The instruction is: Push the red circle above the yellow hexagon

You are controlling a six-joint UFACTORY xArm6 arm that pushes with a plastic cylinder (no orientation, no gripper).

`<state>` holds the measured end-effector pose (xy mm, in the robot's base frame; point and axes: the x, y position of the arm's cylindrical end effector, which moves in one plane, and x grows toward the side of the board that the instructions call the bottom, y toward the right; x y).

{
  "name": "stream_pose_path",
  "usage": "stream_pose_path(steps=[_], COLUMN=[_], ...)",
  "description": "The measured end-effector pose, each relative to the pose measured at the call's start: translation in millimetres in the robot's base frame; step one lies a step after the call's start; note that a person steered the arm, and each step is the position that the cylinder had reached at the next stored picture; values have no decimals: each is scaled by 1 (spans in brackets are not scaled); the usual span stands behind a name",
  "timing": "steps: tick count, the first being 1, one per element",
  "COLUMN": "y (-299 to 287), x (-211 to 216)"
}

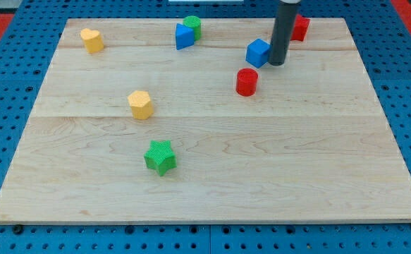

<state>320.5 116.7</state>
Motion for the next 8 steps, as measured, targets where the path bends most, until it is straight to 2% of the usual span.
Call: stream_pose_path(steps=[1,3,8], y=[-1,-30,-30], x=[23,39,82])
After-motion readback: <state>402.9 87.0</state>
